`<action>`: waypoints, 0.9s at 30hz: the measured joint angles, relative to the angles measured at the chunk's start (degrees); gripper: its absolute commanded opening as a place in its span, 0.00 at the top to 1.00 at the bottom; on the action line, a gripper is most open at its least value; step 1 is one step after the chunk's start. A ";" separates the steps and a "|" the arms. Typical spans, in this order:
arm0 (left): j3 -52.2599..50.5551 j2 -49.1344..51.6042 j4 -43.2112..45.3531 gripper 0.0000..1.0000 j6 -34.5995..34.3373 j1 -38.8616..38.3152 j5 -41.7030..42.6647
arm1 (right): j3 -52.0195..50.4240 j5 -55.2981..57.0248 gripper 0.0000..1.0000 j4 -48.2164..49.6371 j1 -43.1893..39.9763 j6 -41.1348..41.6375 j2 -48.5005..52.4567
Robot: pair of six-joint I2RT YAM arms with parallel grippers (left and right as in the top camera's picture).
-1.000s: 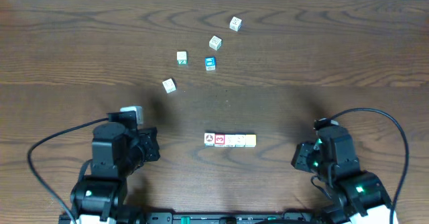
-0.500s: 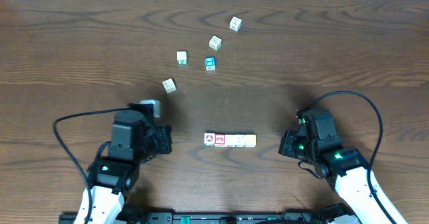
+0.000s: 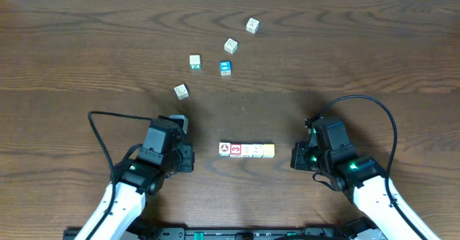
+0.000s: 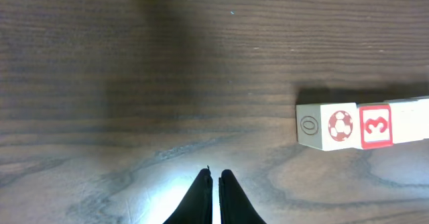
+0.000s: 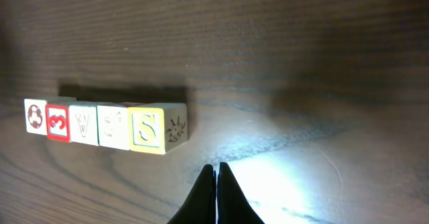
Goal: Lift 5 blocks
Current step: 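Lower both grippers to the row's ends, left at W, right at S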
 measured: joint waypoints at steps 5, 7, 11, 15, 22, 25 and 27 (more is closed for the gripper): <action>0.00 3.72 3.45 0.93 -1.95 -0.02 0.15 | 0.00 0.31 0.99 2.05 0.15 -0.13 1.44; 0.00 5.22 5.16 0.93 -2.45 -0.02 0.61 | 0.00 0.46 0.99 3.30 0.15 -0.17 2.89; 0.00 7.58 7.34 0.93 -2.62 -0.02 1.36 | 0.00 0.52 0.99 5.88 0.17 -0.15 6.69; 0.00 9.05 7.96 0.93 -2.75 -0.02 2.27 | 0.00 -0.26 0.99 7.89 0.20 -0.15 9.79; 0.00 9.29 9.62 0.93 -2.49 -0.02 5.68 | 0.00 -1.25 0.99 8.85 1.25 -0.15 10.97; 0.00 9.29 9.64 0.93 -2.10 -0.02 6.36 | 0.00 -1.60 0.99 9.42 1.64 -0.17 11.54; 0.00 9.29 9.66 0.93 -1.68 -0.02 7.06 | 0.00 -1.60 0.99 9.66 1.64 -0.15 12.04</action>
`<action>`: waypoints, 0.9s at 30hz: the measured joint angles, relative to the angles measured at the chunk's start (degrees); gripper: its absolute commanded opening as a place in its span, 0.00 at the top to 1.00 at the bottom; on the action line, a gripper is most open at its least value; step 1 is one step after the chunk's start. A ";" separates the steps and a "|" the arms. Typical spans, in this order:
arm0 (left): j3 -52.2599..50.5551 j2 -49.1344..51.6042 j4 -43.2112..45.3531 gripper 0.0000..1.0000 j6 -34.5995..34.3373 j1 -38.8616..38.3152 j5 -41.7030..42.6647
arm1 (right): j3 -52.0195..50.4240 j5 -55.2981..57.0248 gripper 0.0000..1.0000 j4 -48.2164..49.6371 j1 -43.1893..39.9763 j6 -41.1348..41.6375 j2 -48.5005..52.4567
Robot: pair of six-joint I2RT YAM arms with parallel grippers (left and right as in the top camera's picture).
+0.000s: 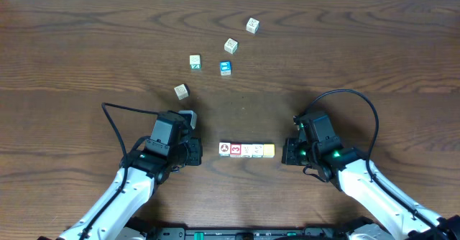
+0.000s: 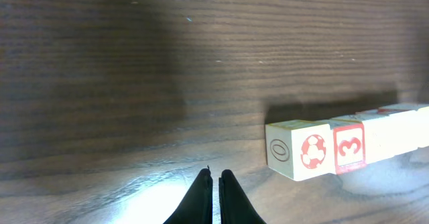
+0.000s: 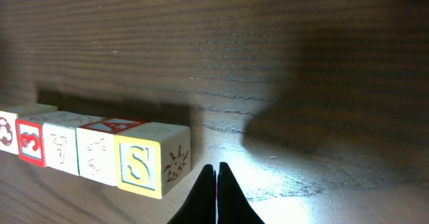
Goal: Lift 5 blocks
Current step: 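Lower both grippers to the row's ends, left at W, right at S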
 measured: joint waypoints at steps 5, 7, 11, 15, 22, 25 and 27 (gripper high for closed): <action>0.00 0.00 0.33 0.93 0.85 0.00 0.57 | 0.00 -0.04 0.99 0.17 0.00 0.00 1.18; 0.00 0.07 0.76 0.93 0.90 0.00 0.59 | 0.00 -0.07 0.99 0.22 0.00 0.00 1.22; 0.00 1.18 1.84 0.93 0.90 0.00 0.66 | 0.00 -0.81 0.99 0.85 0.00 -0.02 1.22; 0.00 3.34 2.89 0.93 0.90 0.00 0.76 | 0.00 -2.16 0.99 1.66 0.00 0.02 1.22; -0.02 6.75 5.49 0.93 0.92 0.00 2.73 | 0.00 -2.80 0.99 1.73 0.00 0.02 1.22; 0.00 6.99 6.12 0.93 0.92 0.00 3.32 | 0.00 -2.95 0.99 1.75 0.00 0.02 1.22; 0.00 6.99 6.16 0.93 0.92 0.00 3.54 | 0.00 -2.99 0.99 1.81 0.00 0.02 1.51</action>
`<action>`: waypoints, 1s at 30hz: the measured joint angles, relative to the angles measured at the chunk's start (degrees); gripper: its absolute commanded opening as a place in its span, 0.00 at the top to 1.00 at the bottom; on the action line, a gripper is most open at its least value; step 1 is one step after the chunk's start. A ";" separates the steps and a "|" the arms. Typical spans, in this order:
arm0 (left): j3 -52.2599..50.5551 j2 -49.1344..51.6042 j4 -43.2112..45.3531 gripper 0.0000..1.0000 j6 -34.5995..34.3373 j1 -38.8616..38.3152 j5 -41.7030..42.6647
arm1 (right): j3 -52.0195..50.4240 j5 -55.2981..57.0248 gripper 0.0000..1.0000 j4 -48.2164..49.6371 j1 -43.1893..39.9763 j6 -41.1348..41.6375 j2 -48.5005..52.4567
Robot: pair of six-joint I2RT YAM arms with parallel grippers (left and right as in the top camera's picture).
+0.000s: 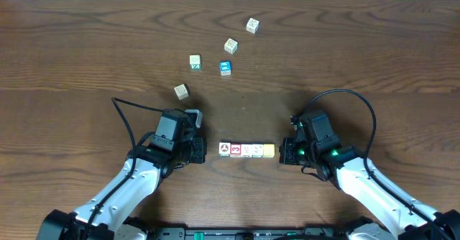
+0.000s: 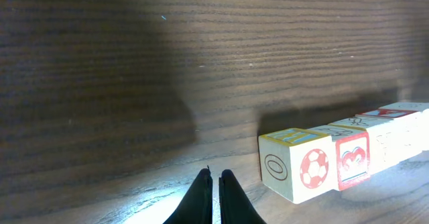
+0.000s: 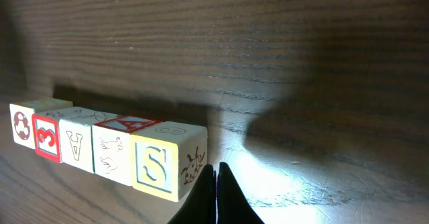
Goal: Lift 5 blocks
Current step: 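Lower both grippers to the row's ends, left at W, right at S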
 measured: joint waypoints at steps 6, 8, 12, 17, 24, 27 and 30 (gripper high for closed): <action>-0.02 0.00 0.13 0.93 0.00 -0.63 0.59 | 0.00 0.00 0.99 0.68 0.39 0.00 2.82; 0.00 0.00 0.28 0.93 0.00 -1.27 0.76 | 0.00 -0.04 0.99 1.99 1.62 0.11 3.80; 0.00 0.00 0.87 0.93 0.00 -2.64 1.03 | 0.00 -0.13 0.99 3.15 3.19 0.31 3.96; -0.02 0.00 1.14 0.93 0.00 -3.30 1.07 | 0.00 -0.13 0.99 3.41 4.61 0.66 3.96; -0.02 0.00 1.14 0.93 0.00 -3.32 1.07 | 0.00 0.07 0.99 3.41 4.61 0.85 3.96; 0.00 0.15 1.16 0.93 0.00 -3.32 1.07 | 0.00 0.07 0.99 3.43 4.61 0.85 3.96; 0.00 1.27 1.22 0.93 0.00 -3.32 1.07 | 0.00 0.09 0.99 3.43 4.61 0.87 3.96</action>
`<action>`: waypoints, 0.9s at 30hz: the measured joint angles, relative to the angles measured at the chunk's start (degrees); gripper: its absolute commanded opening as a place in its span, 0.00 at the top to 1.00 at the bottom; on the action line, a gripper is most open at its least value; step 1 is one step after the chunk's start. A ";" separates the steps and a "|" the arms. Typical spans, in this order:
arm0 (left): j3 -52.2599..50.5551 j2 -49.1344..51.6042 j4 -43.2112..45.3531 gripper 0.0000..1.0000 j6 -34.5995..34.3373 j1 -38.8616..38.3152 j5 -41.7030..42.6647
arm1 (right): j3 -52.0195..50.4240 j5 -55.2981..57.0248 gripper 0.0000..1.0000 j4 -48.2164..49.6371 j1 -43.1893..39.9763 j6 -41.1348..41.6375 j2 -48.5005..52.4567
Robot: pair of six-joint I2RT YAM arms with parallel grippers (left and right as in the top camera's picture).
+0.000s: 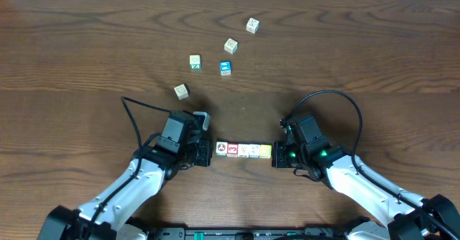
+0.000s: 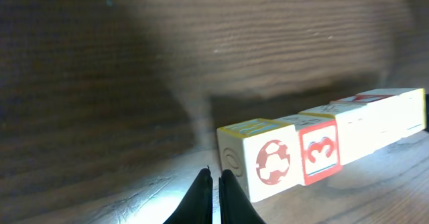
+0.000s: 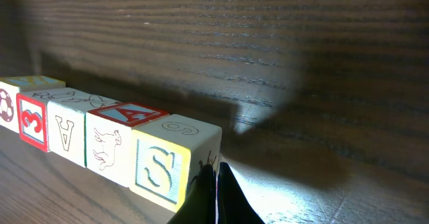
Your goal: Lift 5 blocks
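Note:
A row of several alphabet blocks (image 1: 243, 150) lies on the table between my two arms. Its left end is the ball block (image 2: 258, 161), then the red 3 block (image 2: 320, 151). Its right end is the yellow S block (image 3: 171, 168). My left gripper (image 2: 214, 177) is shut, its tips right at the ball block's left face. My right gripper (image 3: 215, 170) is shut, tips against the S block's right face. In the overhead view the left gripper (image 1: 206, 152) and right gripper (image 1: 276, 156) flank the row.
Several loose blocks sit farther back: a tan one (image 1: 181, 90), a green-marked one (image 1: 195, 62), a blue one (image 1: 226, 67), and two pale ones (image 1: 230, 46) (image 1: 252, 25). Arm cables loop beside each wrist.
Both shut grippers have closed in on the row from either side. The left tips now reach the ball block and the right tips reach the S block.
Both grippers were shut and stood well away from the row's ends. At each later moment they were nearer to it, left from the left, right from the right. Now their tips sit at the two end blocks. The row still rests on the table.

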 measured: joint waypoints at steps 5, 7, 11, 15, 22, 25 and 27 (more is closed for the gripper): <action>0.00 3.41 1.51 0.93 -0.04 0.00 0.00 | 0.00 0.00 0.99 0.07 0.00 -0.02 0.00; 0.00 4.92 2.38 0.93 -0.07 0.00 0.09 | 0.00 0.00 0.99 0.07 0.00 -0.02 0.00; 0.00 5.73 3.23 0.93 -0.09 0.00 0.44 | 0.00 0.00 0.99 0.07 0.00 0.00 0.00; 0.00 5.73 3.26 0.93 -0.09 0.00 0.50 | 0.00 0.20 0.99 0.07 0.00 -0.02 0.00; 0.00 5.73 5.33 0.93 -0.72 0.00 2.49 | 0.00 0.42 0.99 0.07 0.00 0.00 0.00; 0.00 5.73 5.75 0.93 -1.62 0.00 2.95 | 0.00 0.94 0.99 0.02 0.00 0.00 0.00; 0.00 5.73 5.75 0.93 -1.84 0.00 3.15 | 0.00 1.27 0.99 0.04 0.00 0.02 0.00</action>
